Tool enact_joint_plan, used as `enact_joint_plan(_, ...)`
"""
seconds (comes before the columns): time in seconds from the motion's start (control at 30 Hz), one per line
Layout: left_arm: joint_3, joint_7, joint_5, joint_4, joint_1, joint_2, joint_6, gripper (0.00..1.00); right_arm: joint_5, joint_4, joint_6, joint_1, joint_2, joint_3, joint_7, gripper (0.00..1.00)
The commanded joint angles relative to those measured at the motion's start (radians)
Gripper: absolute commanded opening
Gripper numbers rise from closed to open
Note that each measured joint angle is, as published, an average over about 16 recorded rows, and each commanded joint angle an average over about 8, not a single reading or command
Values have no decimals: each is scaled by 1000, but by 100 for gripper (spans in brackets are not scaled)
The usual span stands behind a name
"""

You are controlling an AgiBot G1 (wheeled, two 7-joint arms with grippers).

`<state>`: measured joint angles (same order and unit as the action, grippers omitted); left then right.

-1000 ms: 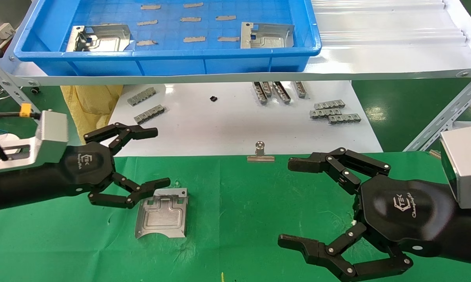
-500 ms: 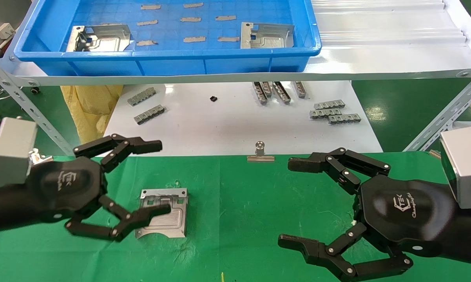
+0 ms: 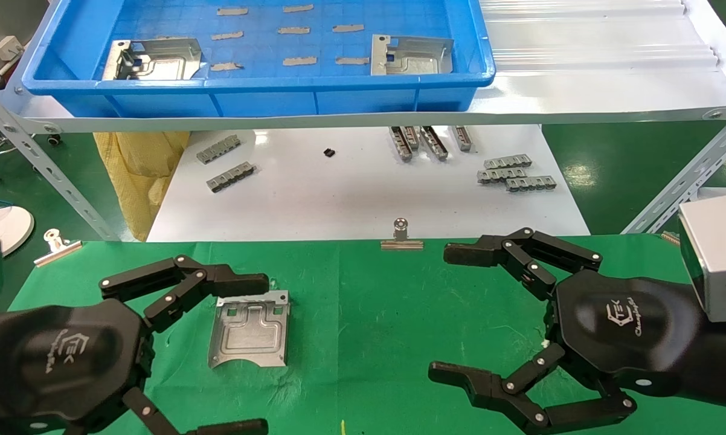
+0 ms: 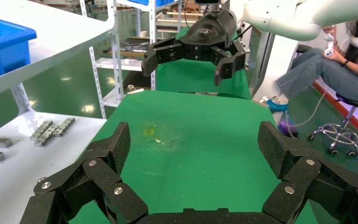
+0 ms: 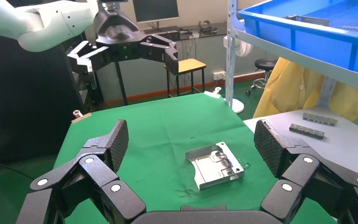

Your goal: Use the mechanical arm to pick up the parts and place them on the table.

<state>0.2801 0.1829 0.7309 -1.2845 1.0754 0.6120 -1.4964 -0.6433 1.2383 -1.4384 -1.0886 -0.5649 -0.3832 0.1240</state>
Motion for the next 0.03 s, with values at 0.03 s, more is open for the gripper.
enact_joint_plan(0.03,-10,21,-17,-46,-21,-12,2,100,0,0,0,0,0,0,0,100)
